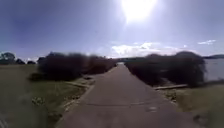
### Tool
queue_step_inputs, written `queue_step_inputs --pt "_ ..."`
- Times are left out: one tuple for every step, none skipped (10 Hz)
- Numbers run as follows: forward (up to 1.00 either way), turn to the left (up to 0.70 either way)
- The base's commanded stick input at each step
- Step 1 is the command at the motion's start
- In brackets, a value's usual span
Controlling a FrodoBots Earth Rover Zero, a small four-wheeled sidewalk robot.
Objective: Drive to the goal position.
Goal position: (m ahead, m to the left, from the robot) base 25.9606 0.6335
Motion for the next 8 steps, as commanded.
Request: queue_step_inputs --pt "0.70 -0.01" --pt "0.70 0.05" --pt "0.70 0.05" --pt "0.70 0.05" --pt "0.70 0.05" --pt "0.70 0.05" --pt "0.70 0.05" --pt "0.70 0.05"
